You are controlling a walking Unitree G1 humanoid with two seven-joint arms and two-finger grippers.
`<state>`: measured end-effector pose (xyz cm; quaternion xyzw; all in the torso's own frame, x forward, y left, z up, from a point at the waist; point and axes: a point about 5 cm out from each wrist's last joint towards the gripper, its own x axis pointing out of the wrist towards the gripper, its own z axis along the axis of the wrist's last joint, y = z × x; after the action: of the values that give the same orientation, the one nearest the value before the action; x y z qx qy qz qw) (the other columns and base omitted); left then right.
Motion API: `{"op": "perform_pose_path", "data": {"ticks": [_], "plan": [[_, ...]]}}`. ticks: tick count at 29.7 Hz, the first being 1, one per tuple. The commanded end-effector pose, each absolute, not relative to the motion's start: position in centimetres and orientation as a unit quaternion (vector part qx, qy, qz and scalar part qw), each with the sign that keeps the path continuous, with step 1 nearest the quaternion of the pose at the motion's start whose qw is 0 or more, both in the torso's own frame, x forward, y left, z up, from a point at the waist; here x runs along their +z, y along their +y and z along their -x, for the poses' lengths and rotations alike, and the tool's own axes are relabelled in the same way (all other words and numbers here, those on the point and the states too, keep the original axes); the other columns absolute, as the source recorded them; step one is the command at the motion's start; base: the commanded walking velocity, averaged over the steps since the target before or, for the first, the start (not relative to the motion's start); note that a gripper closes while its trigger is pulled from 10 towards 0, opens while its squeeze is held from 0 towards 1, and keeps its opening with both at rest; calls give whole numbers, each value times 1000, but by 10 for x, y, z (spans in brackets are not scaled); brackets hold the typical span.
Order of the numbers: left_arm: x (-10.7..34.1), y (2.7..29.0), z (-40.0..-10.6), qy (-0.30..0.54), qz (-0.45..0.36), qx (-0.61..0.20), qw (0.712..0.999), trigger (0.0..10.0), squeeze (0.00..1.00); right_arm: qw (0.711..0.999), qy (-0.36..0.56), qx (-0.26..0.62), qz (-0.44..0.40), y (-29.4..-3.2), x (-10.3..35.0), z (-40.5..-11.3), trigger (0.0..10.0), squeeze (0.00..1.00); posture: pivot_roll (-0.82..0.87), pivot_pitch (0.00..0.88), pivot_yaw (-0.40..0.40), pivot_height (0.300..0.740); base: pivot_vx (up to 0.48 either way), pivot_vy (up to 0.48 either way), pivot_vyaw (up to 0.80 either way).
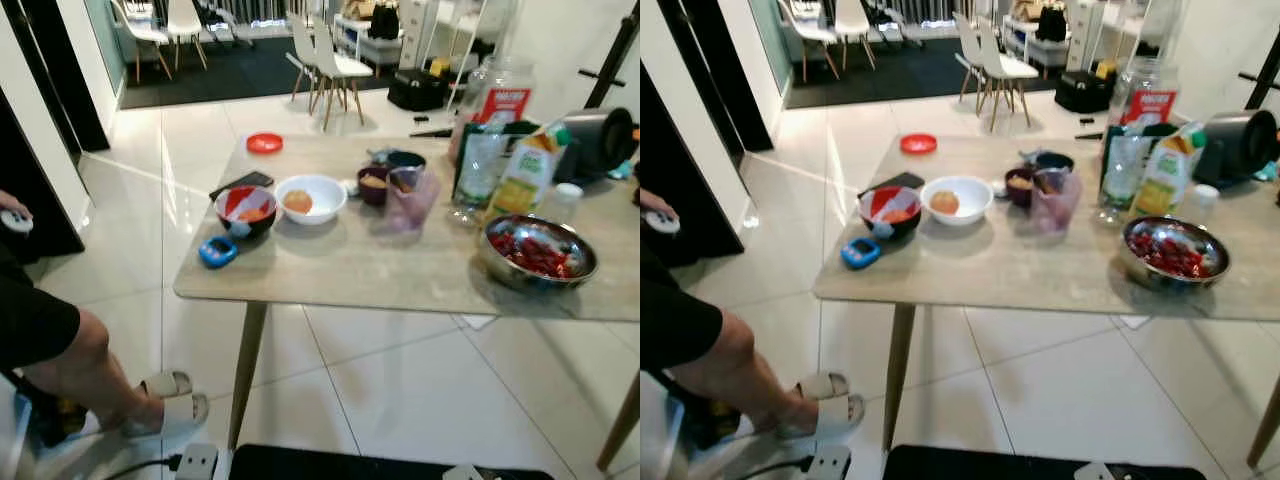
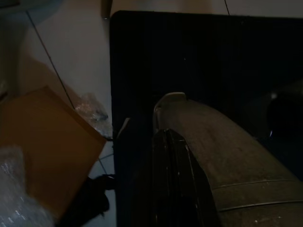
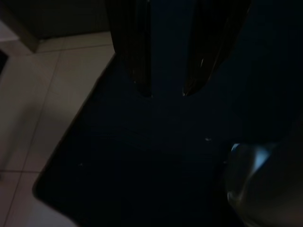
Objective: Restocking fridge
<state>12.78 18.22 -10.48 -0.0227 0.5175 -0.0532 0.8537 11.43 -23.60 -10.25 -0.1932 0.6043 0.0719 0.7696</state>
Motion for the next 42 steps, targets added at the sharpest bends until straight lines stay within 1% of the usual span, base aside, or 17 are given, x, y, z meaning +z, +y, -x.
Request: {"op": "perform_pose_path", "data": {"ticks": [1,9,11,21,28,35,42], "plan": [[-107,185,-120,531,23,-49,846,10000,0,767,608,63,193,-241,-102,-112,10000,0,-29,0,5,740,0,0,0],[-108,184,-119,533,24,-52,844,10000,0,766,609,65,196,-241,-102,-111,10000,0,-34,0,8,740,0,0,0],[-108,184,-118,535,23,-56,842,10000,0,763,611,68,198,-241,-103,-106,10000,0,-34,0,8,740,0,0,-800],[-109,186,-112,539,24,-50,840,10000,0,760,614,70,202,-244,-105,-99,10000,0,-40,0,5,740,0,0,0],[-110,185,-111,539,33,-42,841,10000,0,759,616,58,202,-252,-103,-95,10000,0,-47,0,0,740,0,0,0],[-110,181,-112,536,39,-43,842,10000,0,757,619,58,203,-254,-103,-93,10000,0,-38,0,-7,740,0,0,0],[-112,184,-104,543,40,-38,838,10000,0,755,621,58,202,-256,-103,-91,10000,0,-35,0,-7,740,0,0,0]]}}
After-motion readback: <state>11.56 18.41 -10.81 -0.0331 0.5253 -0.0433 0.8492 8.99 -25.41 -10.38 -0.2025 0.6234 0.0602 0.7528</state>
